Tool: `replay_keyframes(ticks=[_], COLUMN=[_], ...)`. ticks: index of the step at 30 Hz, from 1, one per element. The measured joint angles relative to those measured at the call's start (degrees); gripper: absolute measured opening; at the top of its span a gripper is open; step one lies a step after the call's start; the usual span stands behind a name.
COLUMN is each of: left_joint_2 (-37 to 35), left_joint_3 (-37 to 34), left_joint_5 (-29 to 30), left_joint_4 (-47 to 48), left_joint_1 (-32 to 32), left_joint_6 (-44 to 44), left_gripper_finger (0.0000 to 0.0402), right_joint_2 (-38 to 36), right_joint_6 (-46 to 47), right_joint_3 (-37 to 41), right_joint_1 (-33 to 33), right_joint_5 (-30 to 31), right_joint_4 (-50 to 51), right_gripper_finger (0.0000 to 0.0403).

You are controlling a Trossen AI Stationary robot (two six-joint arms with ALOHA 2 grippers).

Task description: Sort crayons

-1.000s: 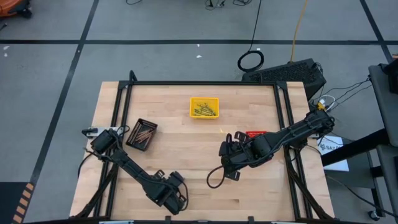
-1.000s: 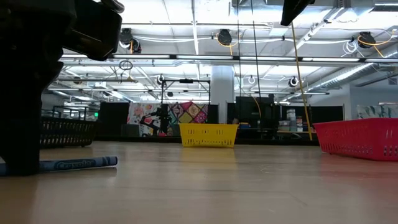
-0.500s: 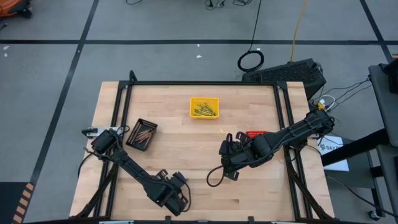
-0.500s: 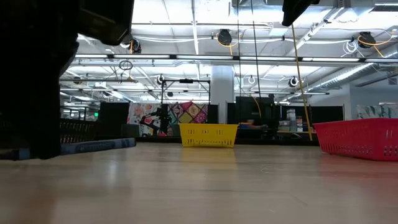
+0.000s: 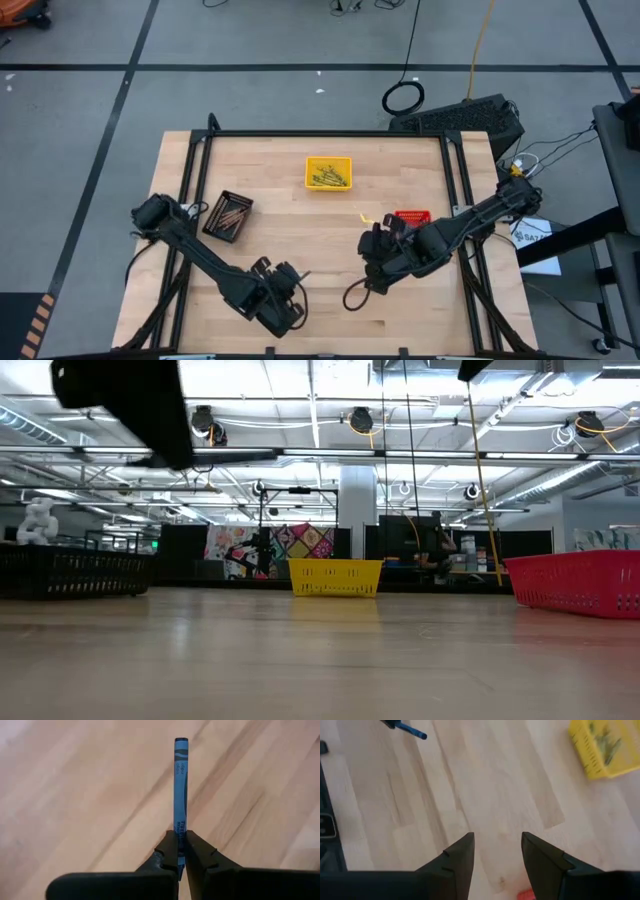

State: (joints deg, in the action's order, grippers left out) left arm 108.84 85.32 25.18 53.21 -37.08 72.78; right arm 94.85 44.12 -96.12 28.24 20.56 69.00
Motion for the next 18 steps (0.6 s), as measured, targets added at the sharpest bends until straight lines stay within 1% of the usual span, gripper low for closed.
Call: replay_keyframes(ticks=[7,9,12,15,18], left_joint_2=[-3.6,-4.2,-4.6,-4.7,-4.7], left_joint_3=[0.0,0.0,0.0,0.0,0.0], left_joint_5=[6.6,8.3,10.9,12.6,13.0], left_joint_4=[0.3,0.3,0.4,0.8,3.6], left_joint_1=[0.2,0.3,0.7,1.4,2.2], left_joint_6=[-3.0,-4.9,-6.7,-9.0,-9.2], left_gripper_finger=[0.0008,0.0008,0.0008,0.0008,0.0008], right_joint_2=[-1.4,-1.5,-1.5,-1.5,-1.5], right_joint_6=[0.5,0.6,0.6,0.1,0.9], right_joint_3=[0.0,0.0,0.0,0.0,0.0], right_joint_1=[2.1,2.3,2.3,2.3,2.3], right_joint_5=[9.2,10.9,11.3,13.7,15.9], right_joint_4=[-0.9,-1.3,-2.7,-5.2,-5.8], right_gripper_finger=[0.0151,0.0151,0.0151,0.0151,0.0151])
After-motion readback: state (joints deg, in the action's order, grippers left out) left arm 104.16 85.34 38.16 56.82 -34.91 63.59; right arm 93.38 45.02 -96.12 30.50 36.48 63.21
